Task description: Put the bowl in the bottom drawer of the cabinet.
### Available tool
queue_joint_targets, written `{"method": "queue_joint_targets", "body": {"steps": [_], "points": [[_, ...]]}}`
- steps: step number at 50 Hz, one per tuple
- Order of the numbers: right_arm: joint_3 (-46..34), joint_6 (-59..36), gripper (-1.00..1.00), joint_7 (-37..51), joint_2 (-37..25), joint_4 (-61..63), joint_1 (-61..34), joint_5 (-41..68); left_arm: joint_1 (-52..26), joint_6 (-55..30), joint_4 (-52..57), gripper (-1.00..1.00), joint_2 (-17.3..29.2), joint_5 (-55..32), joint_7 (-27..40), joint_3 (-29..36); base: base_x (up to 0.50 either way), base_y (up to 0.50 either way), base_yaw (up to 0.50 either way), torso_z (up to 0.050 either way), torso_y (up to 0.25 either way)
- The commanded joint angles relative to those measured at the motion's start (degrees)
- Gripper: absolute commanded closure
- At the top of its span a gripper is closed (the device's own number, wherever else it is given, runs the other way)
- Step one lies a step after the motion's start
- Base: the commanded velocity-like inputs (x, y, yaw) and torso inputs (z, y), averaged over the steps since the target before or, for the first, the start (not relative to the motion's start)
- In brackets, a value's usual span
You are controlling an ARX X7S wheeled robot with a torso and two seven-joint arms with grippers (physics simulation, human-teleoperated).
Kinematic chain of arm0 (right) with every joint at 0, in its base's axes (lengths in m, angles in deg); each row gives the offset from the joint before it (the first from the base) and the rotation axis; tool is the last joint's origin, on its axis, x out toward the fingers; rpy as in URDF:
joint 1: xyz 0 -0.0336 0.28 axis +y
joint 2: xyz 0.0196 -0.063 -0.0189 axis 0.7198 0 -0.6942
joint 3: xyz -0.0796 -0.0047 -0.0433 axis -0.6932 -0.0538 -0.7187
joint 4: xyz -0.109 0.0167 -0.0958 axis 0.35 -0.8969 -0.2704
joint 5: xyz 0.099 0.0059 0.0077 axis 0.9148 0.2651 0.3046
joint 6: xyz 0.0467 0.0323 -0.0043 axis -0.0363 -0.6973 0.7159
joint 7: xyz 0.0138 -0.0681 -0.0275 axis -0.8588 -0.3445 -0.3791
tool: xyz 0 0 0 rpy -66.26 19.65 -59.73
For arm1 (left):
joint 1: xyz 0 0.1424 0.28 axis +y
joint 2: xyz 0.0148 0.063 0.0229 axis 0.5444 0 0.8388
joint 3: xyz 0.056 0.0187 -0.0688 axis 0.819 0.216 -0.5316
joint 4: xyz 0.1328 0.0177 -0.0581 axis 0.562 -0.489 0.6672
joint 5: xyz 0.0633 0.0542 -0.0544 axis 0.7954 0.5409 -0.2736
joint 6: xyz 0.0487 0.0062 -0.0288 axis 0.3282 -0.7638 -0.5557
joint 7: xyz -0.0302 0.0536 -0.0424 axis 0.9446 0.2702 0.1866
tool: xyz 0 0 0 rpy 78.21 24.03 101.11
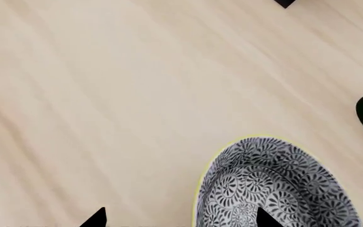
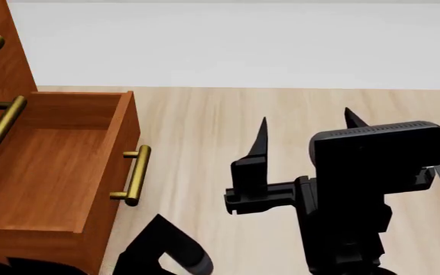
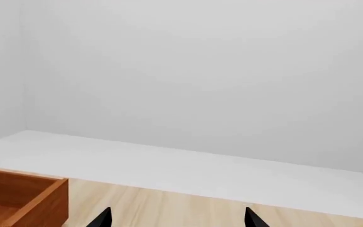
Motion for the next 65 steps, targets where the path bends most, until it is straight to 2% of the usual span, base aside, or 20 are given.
{"method": "queue_joint_targets", "body": {"steps": [1, 36, 37, 65], "points": [[-0.32, 0.22, -1.0, 0.11, -0.13, -0.22, 0.01, 0.06, 0.04, 1.49, -2.7, -1.0, -0.38, 1.06, -1.8, 1.36, 0.0, 0.0, 0.0, 0.0, 0.0], [-1.52, 1.23, -1.0, 0.29, -0.22, -1.44, -0.42, 0.07, 0.11, 3.7, -7.99, -1.0, -1.14, 2.42, -5.1, 4.22, 0.0, 0.0, 0.0, 0.0, 0.0], [-1.5, 1.26, -1.0, 0.29, -0.24, -1.43, -0.42, 0.11, 0.15, 3.71, -8.07, 1.0, -1.17, 2.39, -5.17, 4.27, 0.0, 0.0, 0.0, 0.0, 0.0], [-0.68, 1.02, -1.0, 0.92, -0.85, -0.16, -0.27, 1.25, 1.71, 1.55, 0.78, 1.0, 1.53, -2.65, 0.55, 0.75, 0.0, 0.0, 0.0, 0.0, 0.0]]}}
